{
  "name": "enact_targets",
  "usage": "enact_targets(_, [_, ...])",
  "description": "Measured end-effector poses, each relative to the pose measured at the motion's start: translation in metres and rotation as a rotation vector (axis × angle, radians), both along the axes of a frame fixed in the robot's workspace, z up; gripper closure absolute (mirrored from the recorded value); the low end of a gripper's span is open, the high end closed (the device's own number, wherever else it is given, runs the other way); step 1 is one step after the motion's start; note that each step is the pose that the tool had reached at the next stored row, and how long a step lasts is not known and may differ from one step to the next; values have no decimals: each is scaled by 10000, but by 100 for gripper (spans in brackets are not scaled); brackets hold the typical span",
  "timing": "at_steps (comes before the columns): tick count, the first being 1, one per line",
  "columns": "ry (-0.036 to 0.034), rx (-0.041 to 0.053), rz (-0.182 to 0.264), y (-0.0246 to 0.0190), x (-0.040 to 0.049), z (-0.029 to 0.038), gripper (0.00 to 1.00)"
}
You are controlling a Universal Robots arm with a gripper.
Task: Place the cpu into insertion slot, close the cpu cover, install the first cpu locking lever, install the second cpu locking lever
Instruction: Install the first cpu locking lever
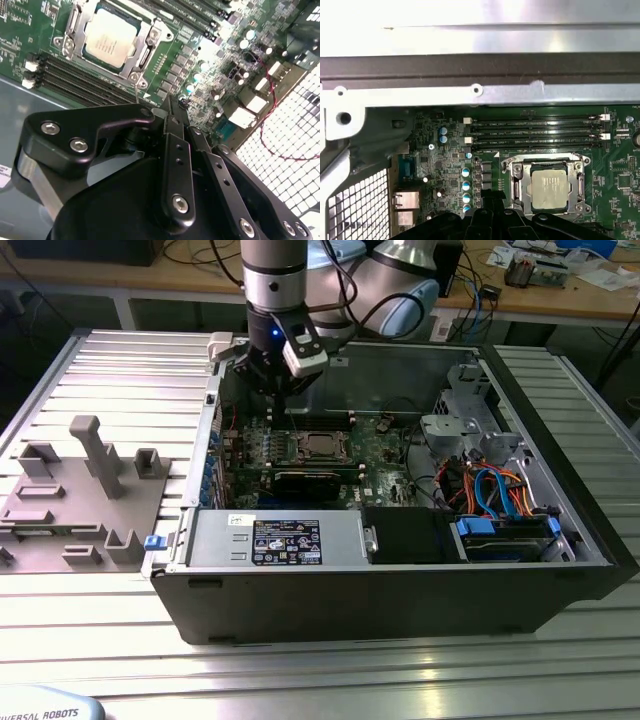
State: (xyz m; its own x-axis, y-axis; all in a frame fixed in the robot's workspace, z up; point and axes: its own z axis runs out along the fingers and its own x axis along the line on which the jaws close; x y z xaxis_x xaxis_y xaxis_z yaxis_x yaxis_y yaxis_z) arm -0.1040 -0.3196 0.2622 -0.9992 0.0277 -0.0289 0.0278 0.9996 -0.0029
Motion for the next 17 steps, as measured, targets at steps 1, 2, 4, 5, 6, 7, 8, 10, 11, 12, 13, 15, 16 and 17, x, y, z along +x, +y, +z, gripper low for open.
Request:
enact_targets(1, [0,0,17,13,-1,0,89])
enact_targets(2, [0,2,63,29,-1,0,89])
enact_targets(4, [0,4,137,51,-2,0,89])
enact_targets(5, [-1,7,200,76,-2,-1,89])
enact_targets(6, [0,6,236,99,-3,0,89])
enact_targets(7, [0,5,262,118,-5,0,89])
enact_targets(8, [-1,8,290,142,-6,-1,89])
enact_targets(10, [1,10,329,168,-7,-4,89])
enact_targets(11, [-1,11,333,170,-5,-6,89])
enact_targets(12, [-1,10,335,170,0,-7,89])
enact_targets(13, [1,10,333,170,8,-8,89])
enact_targets(15, [2,8,332,170,25,-8,89])
enact_targets(16, [3,9,333,170,38,-9,89])
enact_targets(17, [4,8,333,170,49,-9,89])
